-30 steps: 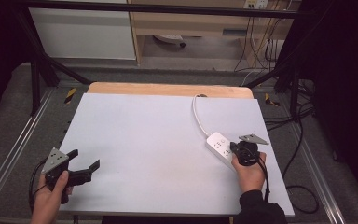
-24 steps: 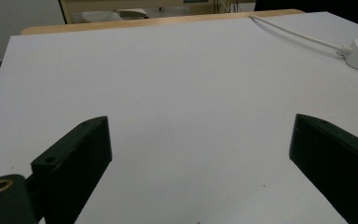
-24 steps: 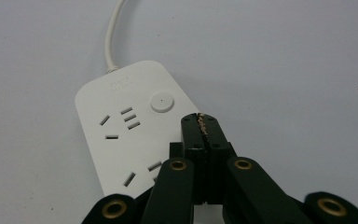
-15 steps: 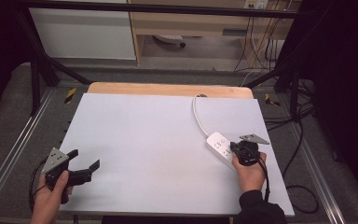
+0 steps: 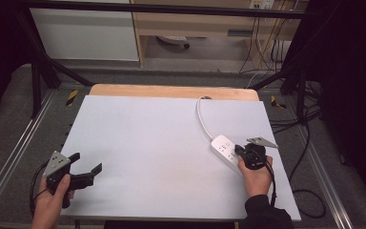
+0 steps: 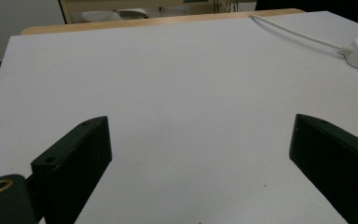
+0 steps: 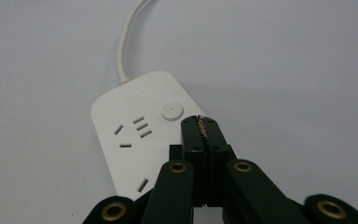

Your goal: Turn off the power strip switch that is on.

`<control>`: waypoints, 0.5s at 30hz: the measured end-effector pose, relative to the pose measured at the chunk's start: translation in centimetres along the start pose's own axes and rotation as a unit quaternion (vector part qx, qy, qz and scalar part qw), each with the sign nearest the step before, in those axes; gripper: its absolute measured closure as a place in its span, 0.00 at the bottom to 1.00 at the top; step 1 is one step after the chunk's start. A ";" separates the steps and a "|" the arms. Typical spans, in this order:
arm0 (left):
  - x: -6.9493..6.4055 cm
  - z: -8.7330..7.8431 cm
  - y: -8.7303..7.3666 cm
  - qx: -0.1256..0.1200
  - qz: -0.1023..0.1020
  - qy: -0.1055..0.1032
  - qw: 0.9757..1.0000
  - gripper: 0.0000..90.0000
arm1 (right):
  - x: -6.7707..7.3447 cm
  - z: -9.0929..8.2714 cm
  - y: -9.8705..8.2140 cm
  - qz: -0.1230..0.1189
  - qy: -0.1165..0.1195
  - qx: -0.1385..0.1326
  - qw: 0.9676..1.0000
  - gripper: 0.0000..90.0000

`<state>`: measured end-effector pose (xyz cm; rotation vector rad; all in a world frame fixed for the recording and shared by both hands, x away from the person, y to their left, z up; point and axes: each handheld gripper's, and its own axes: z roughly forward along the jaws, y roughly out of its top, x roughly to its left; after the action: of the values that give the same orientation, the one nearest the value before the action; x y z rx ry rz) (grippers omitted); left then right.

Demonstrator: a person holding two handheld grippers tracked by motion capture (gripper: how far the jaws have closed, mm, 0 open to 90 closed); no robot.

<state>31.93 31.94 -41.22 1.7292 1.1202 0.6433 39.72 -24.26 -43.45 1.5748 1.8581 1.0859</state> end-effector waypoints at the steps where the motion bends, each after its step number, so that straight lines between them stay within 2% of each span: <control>1: 0.0 0.0 0.0 0.000 0.000 0.000 1.000 0.06 | 0.1 0.0 0.1 -0.002 0.000 -0.004 1.000 1.00; 12: 0.0 0.0 0.0 0.001 0.000 0.000 1.000 0.06 | 0.9 -0.5 0.6 -0.016 0.010 -0.020 1.000 1.00; 15: 0.0 0.0 0.0 0.000 -0.001 0.000 1.000 0.06 | 1.0 -0.6 0.7 -0.016 0.012 -0.022 1.000 0.95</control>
<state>31.92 31.96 -41.24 1.7279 1.1232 0.6422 39.42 -23.47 -42.42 1.5100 1.8566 1.1292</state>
